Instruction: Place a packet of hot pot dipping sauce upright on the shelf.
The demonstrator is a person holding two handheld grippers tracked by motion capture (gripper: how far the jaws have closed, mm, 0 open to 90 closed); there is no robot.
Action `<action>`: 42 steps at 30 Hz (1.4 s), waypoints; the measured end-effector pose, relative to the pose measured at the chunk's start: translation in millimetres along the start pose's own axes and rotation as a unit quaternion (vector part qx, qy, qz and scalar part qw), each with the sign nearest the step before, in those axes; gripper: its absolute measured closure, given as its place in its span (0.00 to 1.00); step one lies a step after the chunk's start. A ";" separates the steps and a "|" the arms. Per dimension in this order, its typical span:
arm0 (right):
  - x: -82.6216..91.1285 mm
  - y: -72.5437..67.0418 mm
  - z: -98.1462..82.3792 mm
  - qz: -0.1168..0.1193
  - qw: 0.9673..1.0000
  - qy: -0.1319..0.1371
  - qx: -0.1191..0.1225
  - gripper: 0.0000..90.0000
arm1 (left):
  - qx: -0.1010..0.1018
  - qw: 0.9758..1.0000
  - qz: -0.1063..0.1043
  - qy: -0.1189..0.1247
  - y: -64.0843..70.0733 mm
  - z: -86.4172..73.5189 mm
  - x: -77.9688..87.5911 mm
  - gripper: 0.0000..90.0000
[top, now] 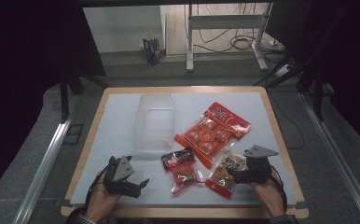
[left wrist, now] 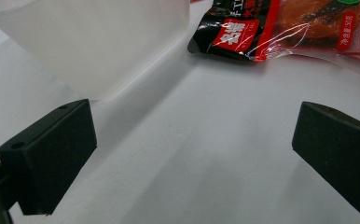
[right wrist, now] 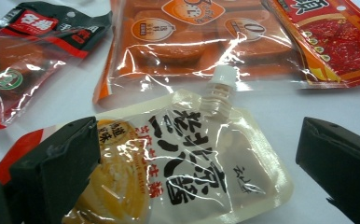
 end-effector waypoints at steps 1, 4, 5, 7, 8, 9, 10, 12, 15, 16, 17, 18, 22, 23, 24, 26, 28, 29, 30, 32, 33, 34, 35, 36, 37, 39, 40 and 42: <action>-0.4 1.1 0.1 0.000 1.000 -0.001 0.000 0.00 | 0.000 1.000 0.000 -0.001 0.0 -0.3 -0.2 0.00; -1.9 5.1 0.6 0.000 1.000 -0.007 -0.005 0.01 | 0.002 1.000 0.001 0.001 -0.7 -0.2 -0.2 0.00; -2.0 6.0 1.0 0.000 1.000 -0.007 -0.007 0.01 | 0.003 1.000 0.001 0.000 -0.9 -0.3 -0.1 0.00; -2.6 8.6 2.7 -0.001 1.000 -0.006 -0.007 0.01 | 0.003 1.000 0.001 0.001 -0.9 -0.2 -0.2 0.00; -2.6 8.6 2.7 -0.001 1.000 -0.006 -0.007 0.01 | 0.003 1.000 0.001 0.001 -0.9 -0.2 -0.2 0.00; -3.4 12.3 4.0 -0.006 1.000 -0.005 -0.008 0.01 | 0.002 1.000 0.001 0.000 -0.7 -0.2 -0.3 0.00; -3.9 14.1 4.6 -0.007 1.000 -0.005 -0.010 0.01 | 0.002 1.000 0.001 0.000 -0.7 -0.2 -0.3 0.00; -4.4 16.4 5.2 -0.007 1.000 -0.003 -0.012 0.01 | 0.002 1.000 0.000 -0.002 -0.5 -0.5 -0.5 0.00; -5.9 24.9 6.3 -0.009 1.000 -0.001 -0.021 0.01 | 0.012 1.000 -0.005 -0.003 0.2 -0.3 -0.7 0.00; -5.9 24.9 6.3 -0.009 1.000 -0.001 -0.021 0.01 | 0.012 1.000 -0.005 -0.003 0.2 -0.3 -0.7 0.00; -6.2 26.2 6.5 -0.010 1.000 -0.002 -0.021 0.01 | 0.017 1.000 -0.009 -0.004 0.5 -0.1 -0.6 0.00; -6.7 27.5 7.3 -0.007 1.000 -0.003 -0.023 0.01 | 0.020 1.000 -0.011 -0.003 0.6 0.1 -0.4 0.00; -9.1 31.5 10.5 -0.006 1.000 -0.003 -0.026 0.01 | 0.028 0.999 -0.017 -0.002 1.2 0.5 -0.2 0.00; -10.8 34.8 11.8 -0.009 1.000 -0.003 -0.026 0.01 | 0.029 0.999 -0.017 -0.003 1.1 0.4 -0.3 0.00; -11.6 36.1 12.2 -0.009 1.000 -0.004 -0.026 0.01 | 0.029 0.999 -0.017 -0.003 1.1 0.4 -0.3 0.00; -14.0 39.8 13.4 -0.012 1.000 -0.004 -0.029 0.01 | 0.028 0.999 -0.016 -0.005 0.9 -0.2 -0.6 0.00; -14.8 41.4 13.5 -0.012 1.000 -0.005 -0.027 0.01 | 0.027 0.999 -0.016 -0.005 0.8 -0.3 -0.7 0.00; -15.7 43.2 13.7 -0.015 1.000 -0.006 -0.026 0.01 | 0.026 1.000 -0.015 -0.006 0.6 -0.5 -0.8 0.00; -17.1 45.2 14.0 -0.016 0.999 -0.007 -0.027 0.01 | 0.025 1.000 -0.014 -0.006 0.5 -0.7 -0.9 0.00; -19.9 50.3 14.3 -0.016 0.999 -0.010 -0.029 0.01 | 0.023 1.000 -0.012 -0.008 0.1 -1.1 -1.2 0.00; -19.9 50.3 14.3 -0.016 0.999 -0.010 -0.029 0.01 | 0.022 1.000 -0.012 -0.008 0.2 -1.3 -1.4 0.00; -20.5 52.3 14.5 -0.016 0.999 -0.010 -0.031 0.01 | 0.022 1.000 -0.011 -0.008 0.4 -1.3 -1.7 0.00; -21.6 57.2 14.9 -0.017 0.999 -0.011 -0.036 0.01 | 0.021 1.000 -0.010 -0.009 0.4 -1.6 -2.0 0.00; -22.1 59.1 15.1 -0.017 0.999 -0.011 -0.040 0.01 | 0.021 1.000 -0.009 -0.009 0.4 -1.6 -2.2 0.00; -22.8 62.1 15.2 -0.018 0.999 -0.011 -0.042 0.01 | 0.021 1.000 -0.009 -0.009 0.4 -1.6 -2.2 0.00; -23.7 65.1 15.2 -0.019 0.999 -0.013 -0.045 0.01 | 0.020 1.000 -0.008 -0.010 0.3 -1.8 -2.2 0.00; -25.0 68.6 15.1 -0.020 0.999 -0.015 -0.048 0.01 | 0.021 1.000 -0.008 -0.010 0.2 -1.8 -2.2 0.00; -28.0 73.5 14.9 -0.020 0.998 -0.019 -0.053 0.01 | 0.022 1.000 -0.008 -0.009 -0.1 -1.8 -2.1 0.00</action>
Point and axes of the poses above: each handheld gripper's, and its own axes: x roughly backward along the jaws, z roughly out of its top, y roughly to its right, the point moved 9 cm from there along -x, roughly forward along the jaws, and after that the axes turned 6 degrees about x, right-handed, at the moved point
